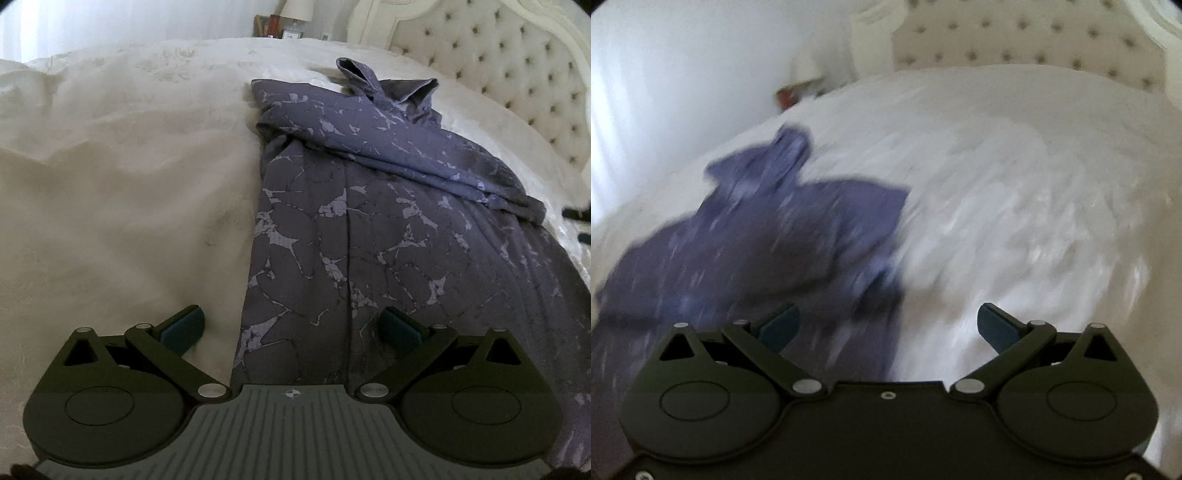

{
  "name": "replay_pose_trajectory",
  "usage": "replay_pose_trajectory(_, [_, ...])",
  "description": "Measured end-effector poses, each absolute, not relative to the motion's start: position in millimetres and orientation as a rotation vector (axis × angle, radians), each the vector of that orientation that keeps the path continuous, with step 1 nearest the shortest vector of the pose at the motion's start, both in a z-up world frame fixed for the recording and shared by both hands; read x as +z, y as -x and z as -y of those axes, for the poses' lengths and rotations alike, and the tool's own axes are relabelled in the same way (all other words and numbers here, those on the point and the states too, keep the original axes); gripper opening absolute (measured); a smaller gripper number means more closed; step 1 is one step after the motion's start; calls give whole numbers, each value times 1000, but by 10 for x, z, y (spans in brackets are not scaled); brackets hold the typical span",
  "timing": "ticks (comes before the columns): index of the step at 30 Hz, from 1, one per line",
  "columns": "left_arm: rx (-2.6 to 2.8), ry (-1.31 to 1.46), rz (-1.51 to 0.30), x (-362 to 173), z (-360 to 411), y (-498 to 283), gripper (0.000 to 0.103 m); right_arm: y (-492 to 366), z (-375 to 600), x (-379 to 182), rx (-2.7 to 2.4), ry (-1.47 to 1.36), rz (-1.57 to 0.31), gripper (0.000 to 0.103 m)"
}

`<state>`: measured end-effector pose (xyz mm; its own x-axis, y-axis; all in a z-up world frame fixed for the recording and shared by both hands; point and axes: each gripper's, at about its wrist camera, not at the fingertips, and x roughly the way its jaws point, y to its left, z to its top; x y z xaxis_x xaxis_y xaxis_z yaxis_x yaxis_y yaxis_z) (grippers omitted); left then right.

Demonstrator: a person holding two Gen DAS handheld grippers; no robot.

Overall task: Fold large clothes
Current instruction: 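Move both grippers over the folded jacket toward the hood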

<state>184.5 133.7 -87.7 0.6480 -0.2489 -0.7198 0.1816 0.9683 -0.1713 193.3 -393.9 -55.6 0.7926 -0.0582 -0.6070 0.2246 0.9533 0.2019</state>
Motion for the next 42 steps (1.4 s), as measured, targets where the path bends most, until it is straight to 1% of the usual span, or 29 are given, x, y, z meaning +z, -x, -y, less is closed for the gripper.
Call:
replay_pose_trajectory(5, [-241,72,-827,-887,-1314,-1847,103,-2331,4274,-554,-258,-338,-623,102])
replay_pose_trajectory(10, [-243,70,-826,-885,-1326,-1846,103,-2488,4197,-897,-226,-287,-759,102])
replay_pose_trajectory(14, [-243,69,-826,-885,-1323,-1847,103,-2292,3956,-1109,-169,-195,-777,102])
replay_pose_trajectory(21, [-243,69,-826,-886,-1321,-1846,103,-2108,3979,-1006,-107,-194,-833,102])
replay_pose_trajectory(28, [-242,72,-842,-863,-1328,-1842,103,-1707,4057,-851,0,-296,-981,102])
replay_pose_trajectory(34, [-257,41,-917,-797,-1302,-1804,103,-1206,3834,-765,108,-224,-1113,102])
replay_pose_trajectory(37, [-283,14,-969,-761,-1290,-1743,103,-1001,3784,-781,145,-277,-1187,102])
replay_pose_trajectory(42, [-326,-24,-1058,-726,-1303,-1633,103,-742,3834,-820,159,-455,-1246,102])
